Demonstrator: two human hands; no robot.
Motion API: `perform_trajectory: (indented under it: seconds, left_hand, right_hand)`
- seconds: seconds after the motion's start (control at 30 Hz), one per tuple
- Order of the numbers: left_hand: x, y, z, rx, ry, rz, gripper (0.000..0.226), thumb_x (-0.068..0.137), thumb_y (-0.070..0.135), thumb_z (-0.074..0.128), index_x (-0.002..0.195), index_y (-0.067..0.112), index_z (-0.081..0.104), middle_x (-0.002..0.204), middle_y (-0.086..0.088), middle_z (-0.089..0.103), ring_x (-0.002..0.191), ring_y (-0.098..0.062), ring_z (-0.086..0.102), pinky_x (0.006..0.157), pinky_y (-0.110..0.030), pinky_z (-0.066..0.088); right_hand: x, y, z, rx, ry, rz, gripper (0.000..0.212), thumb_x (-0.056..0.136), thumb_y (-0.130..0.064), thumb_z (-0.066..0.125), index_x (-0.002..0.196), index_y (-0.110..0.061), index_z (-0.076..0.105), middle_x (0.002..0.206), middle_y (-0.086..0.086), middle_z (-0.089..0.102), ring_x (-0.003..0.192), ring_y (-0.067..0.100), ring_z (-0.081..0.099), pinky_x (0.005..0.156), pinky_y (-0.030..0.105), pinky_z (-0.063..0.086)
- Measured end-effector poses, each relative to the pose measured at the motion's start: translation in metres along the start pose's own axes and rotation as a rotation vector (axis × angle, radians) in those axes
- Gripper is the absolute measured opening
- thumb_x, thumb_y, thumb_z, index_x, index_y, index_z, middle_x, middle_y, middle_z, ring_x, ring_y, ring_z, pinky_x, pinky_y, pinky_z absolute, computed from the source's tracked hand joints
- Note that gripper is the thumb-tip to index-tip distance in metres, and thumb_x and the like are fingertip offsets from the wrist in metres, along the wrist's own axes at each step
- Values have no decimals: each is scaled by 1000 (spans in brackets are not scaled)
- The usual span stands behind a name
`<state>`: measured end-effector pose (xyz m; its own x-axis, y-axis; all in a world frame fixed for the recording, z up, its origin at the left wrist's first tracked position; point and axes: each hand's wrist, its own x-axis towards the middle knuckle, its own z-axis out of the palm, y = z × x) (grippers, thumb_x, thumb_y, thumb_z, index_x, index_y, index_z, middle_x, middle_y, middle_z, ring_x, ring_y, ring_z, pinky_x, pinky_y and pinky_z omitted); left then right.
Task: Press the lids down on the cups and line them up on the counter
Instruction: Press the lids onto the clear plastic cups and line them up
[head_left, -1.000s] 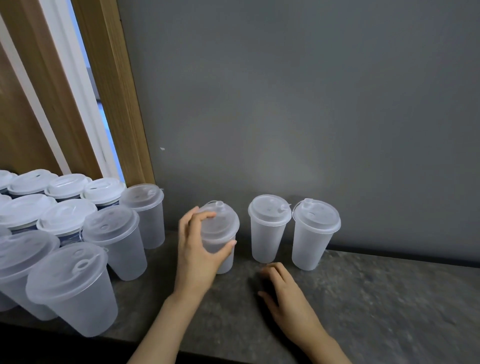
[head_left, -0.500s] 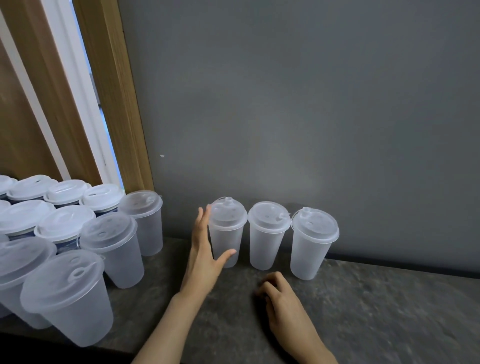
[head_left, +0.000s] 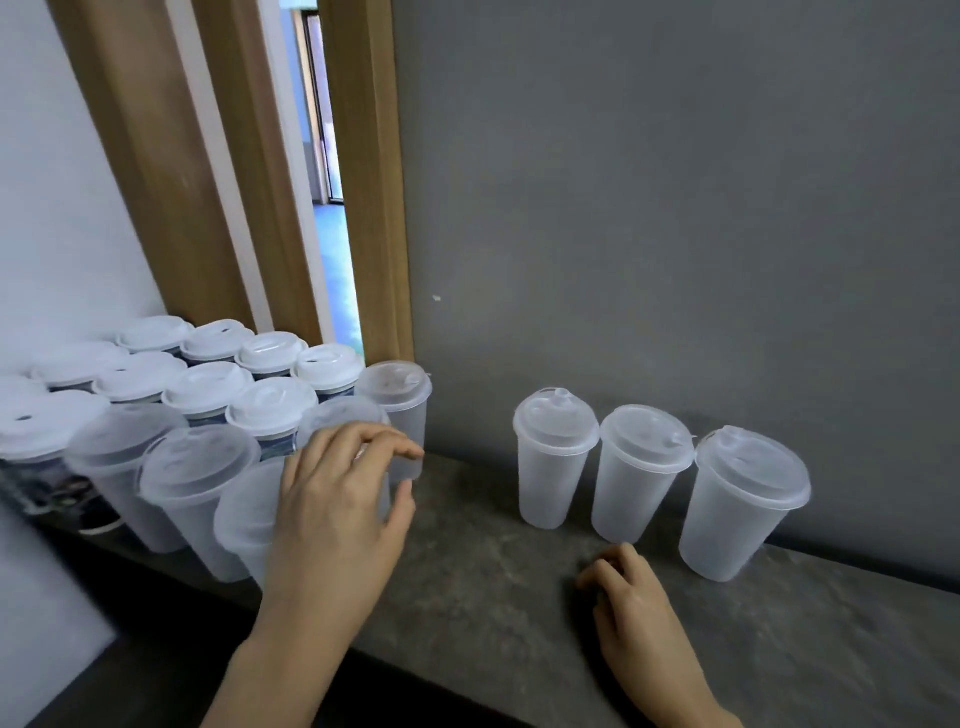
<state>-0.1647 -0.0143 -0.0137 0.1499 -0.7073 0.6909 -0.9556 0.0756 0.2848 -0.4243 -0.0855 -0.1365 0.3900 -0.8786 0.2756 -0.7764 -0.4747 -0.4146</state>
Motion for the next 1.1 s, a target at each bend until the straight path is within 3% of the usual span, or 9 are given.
perform_trajectory:
  seconds: [0.17,0.33,0.47,0.6,0.73,0.8,0.9,1.0,1.1]
  left_hand:
    - [5,-19,-5,32,-130,-87,28,75,9,78,96,24,69,107,4,64,107,-21,56,90,-32,33]
    - [0,-37,-12,146,-124,-156,40,66,26,85,101,29,66,107,5,59,104,-22,57,87,-38,37]
    - [-8,-49,-15,173,-280,-250,49,72,40,79,116,38,58,127,13,48,125,-17,42,93,-41,39]
    - [-13,-52,-16,132,-288,-196,45,80,37,74,121,41,57,137,17,43,132,-12,34,98,-37,39]
    - [-16,-45,-18,11,-214,-67,37,78,26,79,112,30,67,128,8,56,123,-20,50,95,-41,44]
    - [-17,-41,-16,-32,-163,17,36,76,21,81,110,26,69,124,4,60,118,-22,55,92,-43,48]
    - [-18,-37,-9,-141,-130,108,38,83,30,71,120,24,64,131,7,55,125,-16,50,98,-43,48]
    - [-19,-31,9,-276,-117,185,46,88,41,61,131,27,51,138,13,47,134,-7,40,109,-29,39]
    - [-24,-27,37,-460,-62,206,50,89,47,63,129,25,46,141,12,44,139,-7,37,111,-19,31]
  right_hand:
    - [38,-71,32,242,-56,-164,19,95,-17,58,111,-27,58,118,-17,40,103,0,50,94,19,47]
    - [79,-125,58,396,-127,-100,45,92,-24,67,132,-23,47,130,-9,41,117,5,49,103,26,46]
    - [84,-143,74,489,-221,-141,55,83,-16,68,133,-23,45,130,-9,40,126,7,44,108,27,42]
    - [74,-142,91,478,-317,-199,63,71,-31,67,129,-31,45,122,-16,38,121,5,41,108,29,39]
    - [68,-135,99,455,-282,-249,62,65,-52,67,120,-46,39,115,-28,36,115,-2,39,104,28,35]
    - [65,-131,96,492,-259,-230,61,64,-56,71,115,-54,36,116,-34,38,115,-6,39,99,24,34]
    - [61,-115,84,595,-257,-112,61,65,-55,78,116,-56,43,123,-27,52,120,-1,47,101,28,44]
    - [56,-87,65,601,-203,-66,60,67,-49,81,115,-54,45,122,-24,58,118,2,53,98,33,51]
    - [48,-60,46,495,-99,-60,62,65,-47,79,113,-55,41,115,-28,52,109,0,53,88,28,52]
